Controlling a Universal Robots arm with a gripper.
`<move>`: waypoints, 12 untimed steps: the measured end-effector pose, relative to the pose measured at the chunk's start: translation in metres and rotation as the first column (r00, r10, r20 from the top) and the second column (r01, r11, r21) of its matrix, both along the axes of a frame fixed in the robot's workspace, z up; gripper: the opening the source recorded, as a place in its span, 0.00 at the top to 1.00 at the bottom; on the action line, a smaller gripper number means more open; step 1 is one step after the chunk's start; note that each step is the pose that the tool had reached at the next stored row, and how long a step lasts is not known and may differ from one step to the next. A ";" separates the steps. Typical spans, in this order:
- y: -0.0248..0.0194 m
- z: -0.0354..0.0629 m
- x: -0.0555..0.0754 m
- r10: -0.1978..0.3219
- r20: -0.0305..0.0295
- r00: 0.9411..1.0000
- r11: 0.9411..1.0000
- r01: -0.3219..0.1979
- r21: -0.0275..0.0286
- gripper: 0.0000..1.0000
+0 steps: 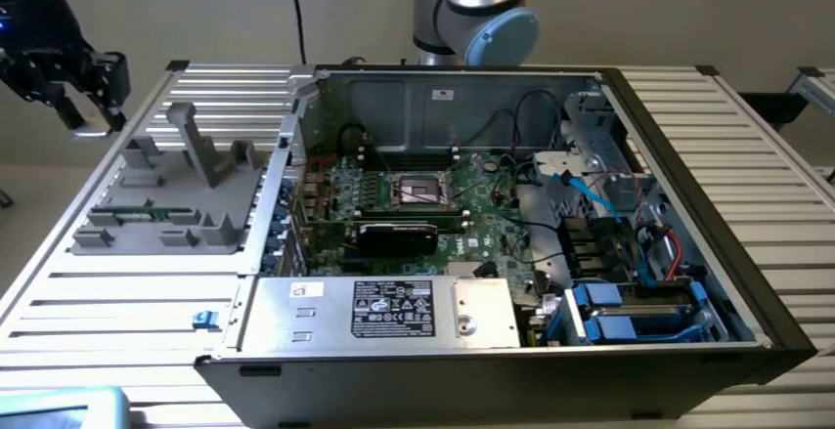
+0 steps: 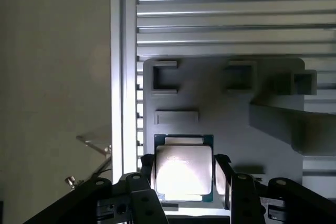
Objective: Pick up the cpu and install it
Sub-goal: 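Pick up the cpu and move it towards the insertion slot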
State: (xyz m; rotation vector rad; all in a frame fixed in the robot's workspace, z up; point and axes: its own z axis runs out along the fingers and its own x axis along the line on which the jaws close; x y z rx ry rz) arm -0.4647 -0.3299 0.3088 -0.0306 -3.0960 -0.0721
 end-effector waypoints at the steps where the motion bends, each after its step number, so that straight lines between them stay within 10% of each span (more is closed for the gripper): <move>1: 0.0000 0.0045 0.002 0.000 0.000 1.000 1.000 0.000 0.000 0.46; 12: 0.0000 0.0538 0.037 0.000 -0.005 1.000 1.000 0.000 0.000 0.46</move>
